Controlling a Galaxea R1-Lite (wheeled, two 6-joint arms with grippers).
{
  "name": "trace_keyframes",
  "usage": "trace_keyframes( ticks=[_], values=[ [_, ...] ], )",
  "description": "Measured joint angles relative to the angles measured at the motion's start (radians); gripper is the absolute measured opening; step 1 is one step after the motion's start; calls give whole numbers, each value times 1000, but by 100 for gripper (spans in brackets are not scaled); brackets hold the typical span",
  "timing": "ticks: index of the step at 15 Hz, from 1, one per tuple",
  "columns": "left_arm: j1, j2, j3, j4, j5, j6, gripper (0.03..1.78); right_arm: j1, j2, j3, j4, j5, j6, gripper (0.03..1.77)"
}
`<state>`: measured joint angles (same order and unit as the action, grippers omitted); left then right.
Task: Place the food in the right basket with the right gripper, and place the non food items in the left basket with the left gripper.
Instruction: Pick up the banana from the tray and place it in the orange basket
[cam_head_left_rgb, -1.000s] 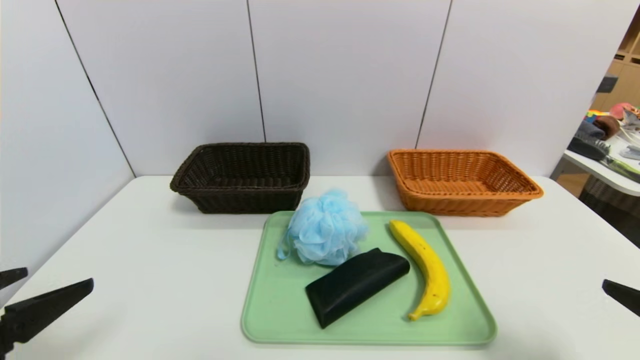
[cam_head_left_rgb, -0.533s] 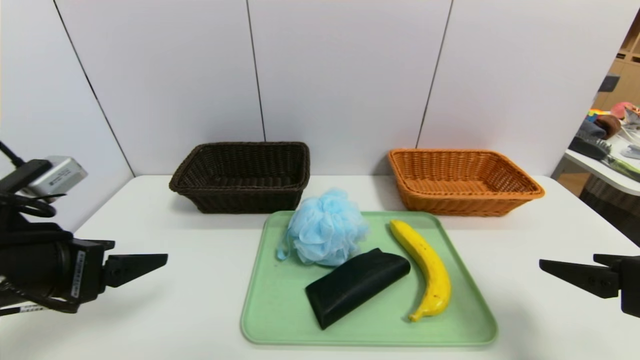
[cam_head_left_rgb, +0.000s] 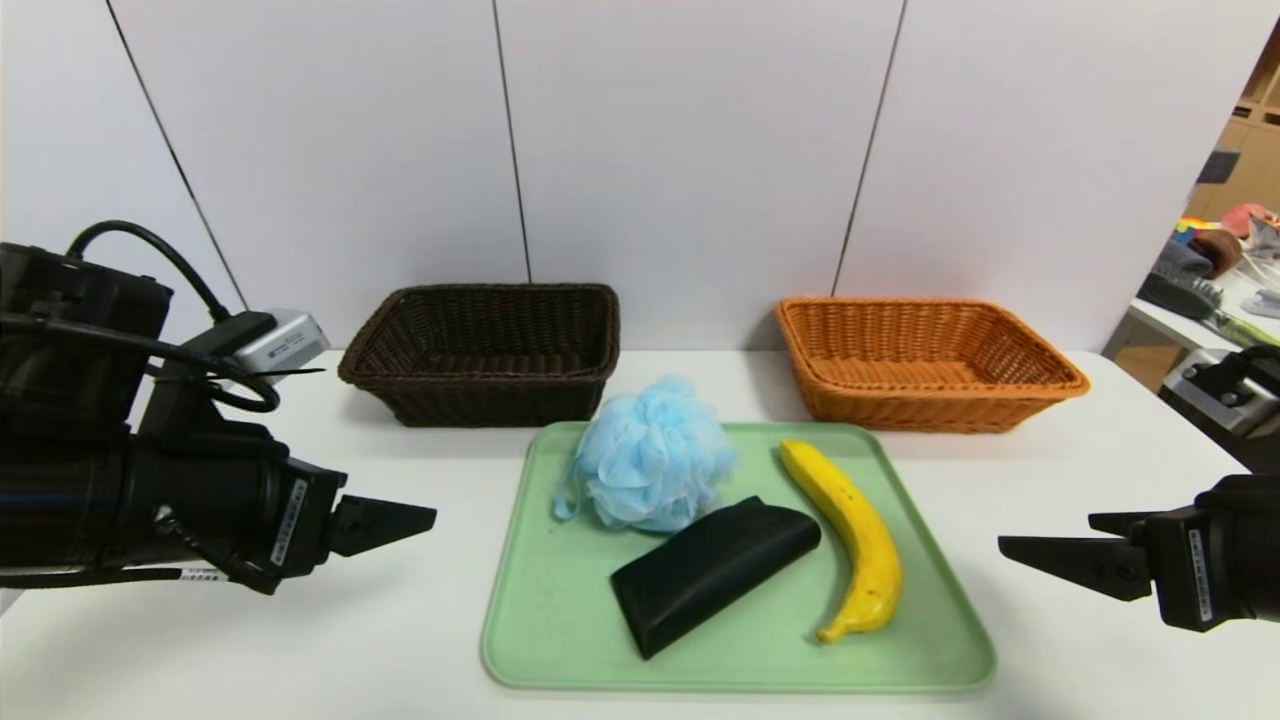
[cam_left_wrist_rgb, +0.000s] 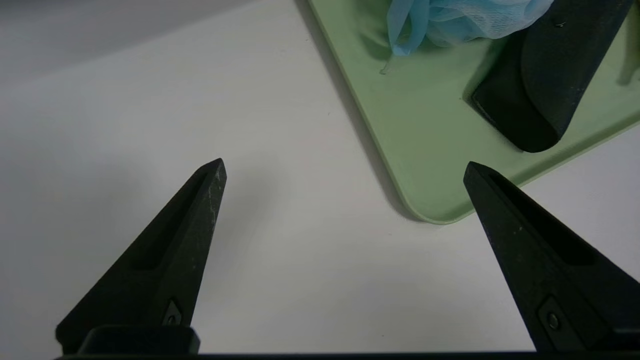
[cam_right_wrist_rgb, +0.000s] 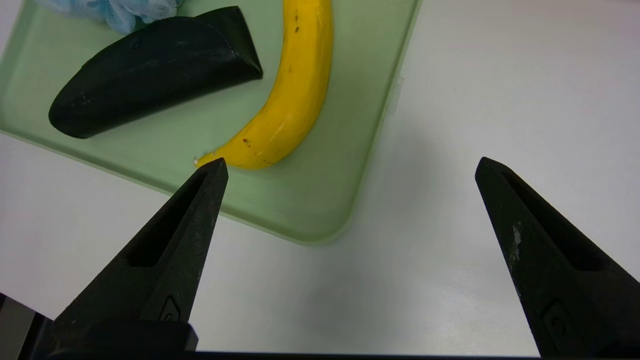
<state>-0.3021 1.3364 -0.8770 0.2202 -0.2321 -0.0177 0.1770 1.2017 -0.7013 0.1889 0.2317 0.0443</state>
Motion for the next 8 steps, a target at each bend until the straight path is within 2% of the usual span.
trace_keyframes(
  ticks=[3, 8],
  values=[
    [-16, 65, -20, -37, -58, -7, 169, 29, 62, -34, -3, 0, 1, 171],
    [-57, 178, -56, -85, -64, -30, 169, 93, 197, -155, -3, -8, -1, 171]
  ],
)
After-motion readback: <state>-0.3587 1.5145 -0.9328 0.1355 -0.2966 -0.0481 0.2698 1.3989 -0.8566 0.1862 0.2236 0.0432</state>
